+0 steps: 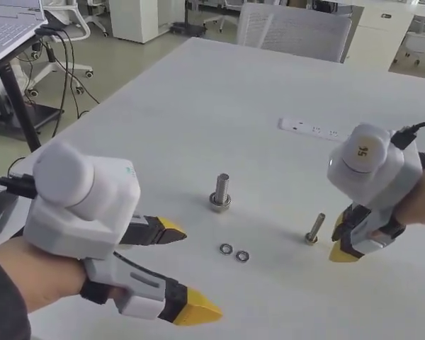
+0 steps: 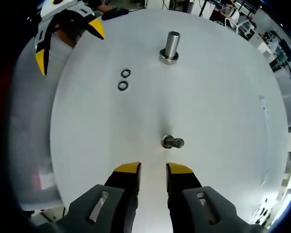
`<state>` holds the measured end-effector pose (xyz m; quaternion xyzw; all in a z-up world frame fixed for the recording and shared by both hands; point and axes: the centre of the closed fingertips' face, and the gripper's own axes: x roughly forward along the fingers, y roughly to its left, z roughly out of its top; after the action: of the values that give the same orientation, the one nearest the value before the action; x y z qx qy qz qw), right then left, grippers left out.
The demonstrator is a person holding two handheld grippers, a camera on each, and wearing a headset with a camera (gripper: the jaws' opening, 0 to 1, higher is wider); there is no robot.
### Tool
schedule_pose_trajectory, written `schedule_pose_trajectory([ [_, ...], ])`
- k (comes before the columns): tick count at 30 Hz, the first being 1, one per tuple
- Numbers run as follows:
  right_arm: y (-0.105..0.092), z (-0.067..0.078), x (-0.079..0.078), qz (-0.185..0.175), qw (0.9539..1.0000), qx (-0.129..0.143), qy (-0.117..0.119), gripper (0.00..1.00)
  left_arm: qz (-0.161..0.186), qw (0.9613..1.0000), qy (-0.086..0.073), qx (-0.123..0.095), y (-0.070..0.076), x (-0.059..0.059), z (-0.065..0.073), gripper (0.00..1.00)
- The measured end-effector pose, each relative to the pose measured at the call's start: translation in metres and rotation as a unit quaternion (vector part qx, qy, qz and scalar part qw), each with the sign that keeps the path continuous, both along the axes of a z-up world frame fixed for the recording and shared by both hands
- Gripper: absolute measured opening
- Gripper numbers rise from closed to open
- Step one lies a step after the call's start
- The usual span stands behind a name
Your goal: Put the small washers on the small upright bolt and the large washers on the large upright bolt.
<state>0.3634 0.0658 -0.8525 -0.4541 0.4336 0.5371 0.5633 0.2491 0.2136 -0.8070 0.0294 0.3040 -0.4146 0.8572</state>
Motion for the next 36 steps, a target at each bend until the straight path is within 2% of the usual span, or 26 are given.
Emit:
schedule_pose_trajectory([
  [5, 0.003, 0.0, -0.014, 0.002, 0.9999, 0.005, 0.01, 0.22, -0.002, 1.0, -0.002, 0.0, -0.001, 0.001, 0.0, 0.72],
  [16, 0.018, -0.002, -0.033, 0.024, 0.9995, 0.009, 0.016, 0.22, -0.003, 1.0, -0.008, -0.002, -0.002, 0.003, 0.002, 0.72],
  [25, 0.044, 0.0, -0.044, 0.061, 0.998, 0.011, 0.014, 0.22, -0.002, 0.9999, -0.013, -0.003, -0.002, 0.004, 0.003, 0.72],
  [36, 0.08, 0.0, -0.046, 0.098, 0.9951, 0.011, 0.009, 0.22, 0.002, 0.9998, -0.017, -0.005, 0.002, 0.006, 0.005, 0.72],
])
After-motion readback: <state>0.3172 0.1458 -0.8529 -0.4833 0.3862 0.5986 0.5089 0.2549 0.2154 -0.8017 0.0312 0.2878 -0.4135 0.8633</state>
